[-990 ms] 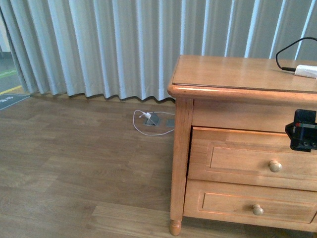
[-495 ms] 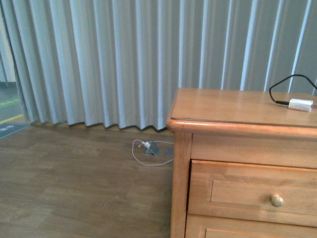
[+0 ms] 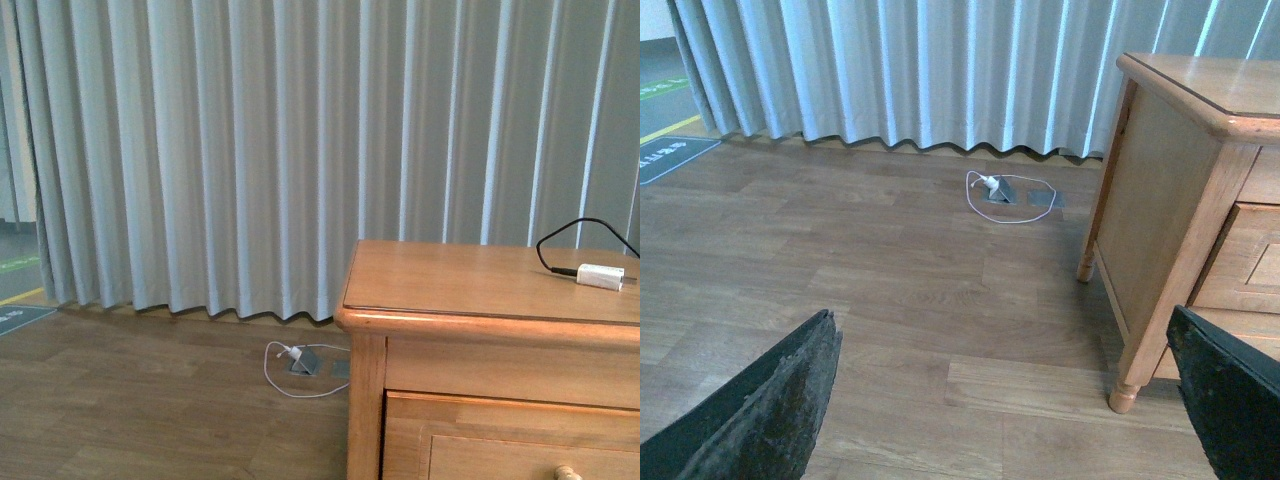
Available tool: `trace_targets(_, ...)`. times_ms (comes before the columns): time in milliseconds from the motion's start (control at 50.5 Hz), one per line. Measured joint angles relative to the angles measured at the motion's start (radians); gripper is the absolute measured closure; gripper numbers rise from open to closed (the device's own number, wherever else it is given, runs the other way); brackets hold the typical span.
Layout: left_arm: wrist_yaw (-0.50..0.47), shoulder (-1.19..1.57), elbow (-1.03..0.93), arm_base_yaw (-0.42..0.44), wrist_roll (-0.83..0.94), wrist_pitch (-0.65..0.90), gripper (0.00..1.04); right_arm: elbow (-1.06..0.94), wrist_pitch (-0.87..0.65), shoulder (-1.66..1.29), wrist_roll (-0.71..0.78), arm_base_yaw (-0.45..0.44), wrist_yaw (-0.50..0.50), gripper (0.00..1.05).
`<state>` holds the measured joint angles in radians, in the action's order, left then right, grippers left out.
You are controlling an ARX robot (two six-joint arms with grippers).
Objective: Place pink marker in drawer with both arms
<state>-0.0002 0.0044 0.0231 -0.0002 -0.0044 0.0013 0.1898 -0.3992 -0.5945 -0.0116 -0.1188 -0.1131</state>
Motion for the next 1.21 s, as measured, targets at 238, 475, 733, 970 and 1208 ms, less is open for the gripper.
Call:
trace_targets(238, 0.0, 0.0, 0.0, 0.0, 0.0, 0.0, 0.06, -0.076, 0.025, 0.103, 0.008, 0.113, 0.105, 1.03)
trace_targets(475, 0.0, 0.0, 0.0, 0.0, 0.0, 0.0, 0.06, -0.123, 0.077, 0.206, 0.009, 0.115, 0.113, 1.03)
trace_targets(733, 0.0, 0.0, 0.0, 0.0, 0.0, 0.0, 0.06, -0.152, 0.14, 0.296, 0.009, 0.116, 0.113, 1.03)
trace_targets(970, 0.0, 0.0, 0.0, 0.0, 0.0, -0.001, 0.06, -0.185, 0.166, 0.364, 0.01, 0.116, 0.113, 1.03)
trace_targets(1208, 0.0, 0.0, 0.0, 0.0, 0.0, -0.001, 0.06, -0.185, 0.232, 0.43, 0.01, 0.116, 0.113, 1.03)
